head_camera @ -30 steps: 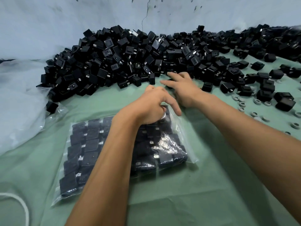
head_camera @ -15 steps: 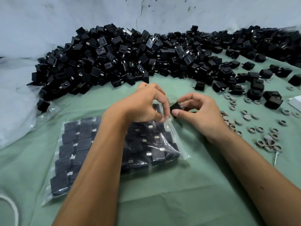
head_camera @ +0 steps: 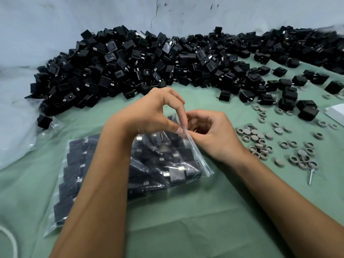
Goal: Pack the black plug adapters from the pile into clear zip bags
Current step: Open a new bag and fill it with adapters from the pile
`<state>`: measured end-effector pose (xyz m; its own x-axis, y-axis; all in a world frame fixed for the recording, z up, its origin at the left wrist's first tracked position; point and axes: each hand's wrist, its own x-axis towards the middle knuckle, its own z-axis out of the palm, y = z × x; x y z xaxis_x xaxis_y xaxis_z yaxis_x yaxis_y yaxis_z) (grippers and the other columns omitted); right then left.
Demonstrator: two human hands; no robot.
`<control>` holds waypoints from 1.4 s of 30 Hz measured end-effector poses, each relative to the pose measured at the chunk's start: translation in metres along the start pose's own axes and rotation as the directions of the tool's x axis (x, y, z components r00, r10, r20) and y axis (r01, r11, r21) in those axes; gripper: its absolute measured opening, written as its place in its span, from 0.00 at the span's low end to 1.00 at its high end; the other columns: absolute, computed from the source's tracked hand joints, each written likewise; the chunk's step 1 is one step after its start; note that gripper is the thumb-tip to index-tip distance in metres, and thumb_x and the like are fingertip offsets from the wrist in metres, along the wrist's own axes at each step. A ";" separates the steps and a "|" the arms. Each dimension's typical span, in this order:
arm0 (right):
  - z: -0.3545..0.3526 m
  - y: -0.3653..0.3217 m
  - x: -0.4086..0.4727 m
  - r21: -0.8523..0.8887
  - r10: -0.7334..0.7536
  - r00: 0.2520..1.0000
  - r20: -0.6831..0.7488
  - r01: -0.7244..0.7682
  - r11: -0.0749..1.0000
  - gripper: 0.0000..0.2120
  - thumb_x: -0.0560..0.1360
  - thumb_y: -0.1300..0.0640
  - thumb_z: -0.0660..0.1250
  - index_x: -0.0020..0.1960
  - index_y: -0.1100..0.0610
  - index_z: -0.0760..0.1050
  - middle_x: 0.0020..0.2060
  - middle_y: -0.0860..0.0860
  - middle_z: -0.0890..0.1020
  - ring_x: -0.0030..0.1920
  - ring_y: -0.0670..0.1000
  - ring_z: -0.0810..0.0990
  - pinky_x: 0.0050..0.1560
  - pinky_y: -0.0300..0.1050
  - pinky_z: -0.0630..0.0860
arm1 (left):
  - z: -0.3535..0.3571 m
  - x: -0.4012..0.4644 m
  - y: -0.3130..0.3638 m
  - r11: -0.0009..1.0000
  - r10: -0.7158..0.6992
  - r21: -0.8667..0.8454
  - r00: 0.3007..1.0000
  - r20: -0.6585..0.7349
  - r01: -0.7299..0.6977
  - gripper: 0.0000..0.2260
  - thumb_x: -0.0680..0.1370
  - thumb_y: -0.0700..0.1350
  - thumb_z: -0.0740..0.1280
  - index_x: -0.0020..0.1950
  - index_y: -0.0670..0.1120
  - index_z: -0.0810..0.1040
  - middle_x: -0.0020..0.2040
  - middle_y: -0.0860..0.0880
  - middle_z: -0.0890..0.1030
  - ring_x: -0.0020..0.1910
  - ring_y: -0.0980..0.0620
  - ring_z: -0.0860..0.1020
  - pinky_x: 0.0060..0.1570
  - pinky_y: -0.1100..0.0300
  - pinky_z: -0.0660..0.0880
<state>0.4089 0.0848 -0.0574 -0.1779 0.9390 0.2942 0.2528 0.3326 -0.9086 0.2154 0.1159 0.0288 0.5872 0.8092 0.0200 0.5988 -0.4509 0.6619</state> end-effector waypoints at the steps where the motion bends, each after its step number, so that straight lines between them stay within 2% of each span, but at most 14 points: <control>1: 0.001 -0.001 -0.001 -0.049 -0.020 1.000 -0.022 0.019 0.999 0.17 0.71 0.50 0.80 0.59 0.50 0.84 0.39 0.47 0.88 0.34 0.40 0.82 0.40 0.32 0.76 | 0.000 0.000 0.000 1.000 0.002 0.001 1.000 0.001 -0.002 0.10 0.67 0.45 0.83 0.39 0.59 0.86 0.64 0.54 0.75 0.69 0.57 0.70 0.73 0.45 0.64; 3: 0.003 -0.003 -0.002 -0.046 -0.028 1.000 0.003 0.028 0.999 0.21 0.74 0.53 0.78 0.65 0.51 0.79 0.41 0.44 0.88 0.36 0.37 0.83 0.44 0.28 0.74 | 0.000 0.001 0.000 1.000 0.002 -0.008 1.000 0.000 -0.002 0.10 0.67 0.44 0.82 0.40 0.58 0.87 0.63 0.53 0.75 0.67 0.57 0.71 0.72 0.46 0.66; 6: 0.001 -0.009 -0.002 0.137 -0.041 0.986 0.160 0.019 0.990 0.22 0.79 0.62 0.71 0.72 0.56 0.73 0.48 0.51 0.89 0.52 0.50 0.87 0.59 0.45 0.80 | -0.001 0.001 -0.002 0.999 0.010 -0.037 1.000 -0.006 -0.010 0.09 0.68 0.44 0.82 0.40 0.57 0.87 0.62 0.53 0.76 0.66 0.57 0.73 0.71 0.46 0.68; 9: -0.013 -0.006 0.004 0.142 0.023 0.999 -0.022 -0.020 0.990 0.18 0.80 0.64 0.66 0.67 0.50 0.78 0.47 0.51 0.88 0.52 0.47 0.87 0.52 0.43 0.82 | 0.000 0.001 -0.003 0.999 -0.005 -0.053 1.000 -0.003 0.005 0.09 0.68 0.44 0.82 0.40 0.57 0.87 0.62 0.53 0.76 0.65 0.58 0.73 0.71 0.47 0.68; 11: -0.030 0.006 0.022 -0.253 -0.023 0.956 -0.293 -0.054 0.966 0.15 0.79 0.63 0.65 0.61 0.50 0.81 0.46 0.47 0.88 0.51 0.44 0.84 0.49 0.45 0.79 | 0.001 0.001 -0.004 0.999 -0.016 -0.048 1.000 0.002 0.016 0.08 0.69 0.44 0.82 0.40 0.56 0.87 0.63 0.53 0.76 0.66 0.58 0.74 0.72 0.48 0.67; 13: -0.049 0.022 0.047 -0.745 -0.113 0.949 -0.295 -0.154 0.649 0.19 0.78 0.64 0.65 0.66 0.52 0.79 0.56 0.52 0.85 0.61 0.52 0.76 0.60 0.52 0.76 | 0.003 0.001 -0.003 0.999 -0.027 -0.044 1.000 0.005 0.027 0.08 0.69 0.44 0.82 0.41 0.55 0.87 0.63 0.53 0.76 0.65 0.57 0.74 0.72 0.48 0.67; 15: -0.065 0.035 0.069 -0.887 0.018 0.983 -0.182 -0.172 0.428 0.24 0.80 0.64 0.63 0.75 0.51 0.72 0.66 0.56 0.77 0.69 0.60 0.66 0.68 0.58 0.71 | 0.003 0.002 -0.004 0.998 -0.032 -0.047 0.999 0.003 0.032 0.08 0.69 0.44 0.82 0.41 0.55 0.87 0.63 0.53 0.76 0.65 0.57 0.74 0.72 0.47 0.67; 17: -0.071 0.041 0.080 -0.907 0.162 0.979 -0.126 -0.180 0.380 0.23 0.82 0.63 0.59 0.76 0.50 0.71 0.69 0.57 0.73 0.70 0.62 0.63 0.70 0.59 0.69 | 0.003 0.001 -0.005 0.998 -0.032 -0.055 0.999 0.004 0.032 0.07 0.69 0.44 0.82 0.41 0.55 0.87 0.63 0.52 0.76 0.65 0.57 0.74 0.72 0.47 0.68; 20: -0.074 0.041 0.080 -0.841 0.118 0.983 -0.139 -0.180 0.510 0.15 0.82 0.62 0.65 0.67 0.54 0.79 0.61 0.58 0.78 0.65 0.62 0.73 0.67 0.56 0.72 | 0.003 0.001 -0.007 0.997 -0.033 -0.067 0.999 -0.002 0.033 0.07 0.70 0.44 0.82 0.41 0.56 0.87 0.62 0.53 0.76 0.66 0.57 0.74 0.73 0.46 0.66; 24: -0.063 0.021 0.048 -0.515 0.057 0.995 -0.077 -0.089 0.853 0.22 0.73 0.55 0.79 0.66 0.47 0.80 0.51 0.47 0.85 0.49 0.48 0.85 0.56 0.38 0.79 | 0.004 0.002 -0.007 0.997 -0.021 -0.072 1.000 -0.012 0.020 0.08 0.70 0.44 0.81 0.41 0.56 0.87 0.62 0.53 0.76 0.67 0.56 0.73 0.74 0.47 0.65; 27: -0.045 0.014 0.023 -0.224 0.063 0.998 0.008 -0.060 0.973 0.17 0.75 0.57 0.78 0.62 0.47 0.84 0.49 0.46 0.87 0.48 0.49 0.87 0.56 0.45 0.83 | 0.003 0.002 -0.006 0.998 -0.009 -0.065 1.000 -0.010 0.008 0.08 0.70 0.43 0.81 0.42 0.56 0.87 0.62 0.52 0.76 0.65 0.57 0.74 0.72 0.50 0.67; 32: -0.025 0.010 0.004 0.267 0.138 0.990 0.040 -0.144 0.953 0.13 0.75 0.58 0.73 0.59 0.55 0.85 0.51 0.63 0.86 0.54 0.66 0.85 0.63 0.70 0.77 | 0.003 0.001 -0.004 0.999 -0.006 -0.049 1.000 -0.016 0.005 0.07 0.70 0.43 0.81 0.44 0.53 0.88 0.62 0.50 0.76 0.65 0.56 0.74 0.72 0.49 0.68; 36: -0.025 0.005 0.001 0.110 0.056 0.997 0.059 -0.062 0.992 0.11 0.72 0.57 0.78 0.55 0.54 0.85 0.50 0.58 0.86 0.52 0.60 0.84 0.64 0.69 0.76 | 0.003 0.000 -0.004 1.000 0.011 -0.027 1.000 -0.022 -0.012 0.06 0.70 0.45 0.81 0.44 0.55 0.88 0.62 0.52 0.77 0.65 0.57 0.74 0.70 0.50 0.69; 42: -0.023 0.001 -0.002 0.124 0.006 0.994 0.111 -0.020 0.992 0.12 0.69 0.65 0.80 0.50 0.65 0.83 0.48 0.60 0.87 0.49 0.70 0.82 0.58 0.68 0.79 | 0.003 0.002 -0.008 0.999 0.042 0.007 0.999 -0.033 -0.042 0.05 0.71 0.45 0.80 0.45 0.52 0.88 0.60 0.51 0.79 0.62 0.57 0.75 0.63 0.64 0.69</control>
<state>0.4311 0.0855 -0.0522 -0.2807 0.9256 0.2538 0.1367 0.3003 -0.9440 0.2131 0.1199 0.0217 0.5935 0.8015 0.0731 0.5771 -0.4872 0.6554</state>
